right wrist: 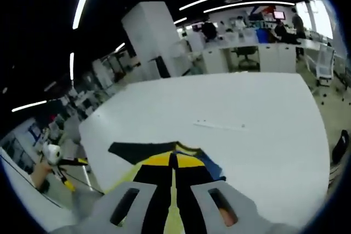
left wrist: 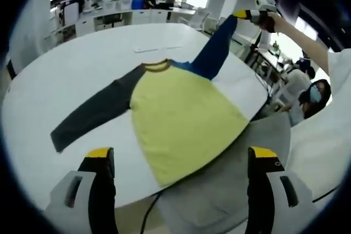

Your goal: Fold the garment on the visible template until the final outline fits inside the template.

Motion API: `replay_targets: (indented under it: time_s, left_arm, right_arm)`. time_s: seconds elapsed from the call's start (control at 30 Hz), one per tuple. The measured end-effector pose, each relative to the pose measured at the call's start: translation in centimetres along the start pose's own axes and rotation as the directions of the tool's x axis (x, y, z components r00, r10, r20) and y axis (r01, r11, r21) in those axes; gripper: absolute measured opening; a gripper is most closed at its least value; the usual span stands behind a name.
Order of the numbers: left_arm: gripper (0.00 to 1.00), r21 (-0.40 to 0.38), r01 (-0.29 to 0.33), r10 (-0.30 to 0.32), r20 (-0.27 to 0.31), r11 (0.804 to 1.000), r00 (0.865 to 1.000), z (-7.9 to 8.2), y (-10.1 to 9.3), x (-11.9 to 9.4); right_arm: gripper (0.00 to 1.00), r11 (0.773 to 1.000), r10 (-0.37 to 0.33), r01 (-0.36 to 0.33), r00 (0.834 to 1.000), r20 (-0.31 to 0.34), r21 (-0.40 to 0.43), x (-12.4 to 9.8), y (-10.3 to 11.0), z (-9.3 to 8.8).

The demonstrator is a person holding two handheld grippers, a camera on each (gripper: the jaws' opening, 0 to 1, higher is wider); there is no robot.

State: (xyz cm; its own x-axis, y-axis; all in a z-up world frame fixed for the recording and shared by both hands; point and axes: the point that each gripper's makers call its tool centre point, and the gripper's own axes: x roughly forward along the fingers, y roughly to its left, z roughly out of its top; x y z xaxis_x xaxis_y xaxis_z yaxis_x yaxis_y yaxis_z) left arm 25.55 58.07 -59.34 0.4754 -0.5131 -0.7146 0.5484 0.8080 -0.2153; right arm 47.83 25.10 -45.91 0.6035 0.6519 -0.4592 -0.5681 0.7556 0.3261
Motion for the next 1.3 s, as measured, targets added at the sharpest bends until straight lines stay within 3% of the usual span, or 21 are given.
replay_targets:
  time_s: [0.23, 0.53, 1.3]
  left_arm:
    - [0.98, 0.005, -0.005, 0.005, -0.006, 1.0, 1.0, -0.1, 0.1, -0.2]
    - [0.97, -0.003, -0.018, 0.018, 0.003, 1.0, 1.0, 0.3, 0.7, -0.5]
    - [0.97, -0.024, -0.022, 0.021, -0.024, 0.999, 0.999, -0.3, 1.4, -0.3]
  right_arm:
    - [0.01, 0.999, 0.039, -0.039, 0.999, -0.003, 0.01, 2.4, 2.7, 0.3]
    - [0.01, 0.997, 0.073, -0.072, 0.997, -0.023, 0.035, 4.8, 2.9, -0.1]
    - [0.01, 0.992, 0.116, -0.113, 0.991, -0.06, 0.052, 8.0, 3.8, -0.9]
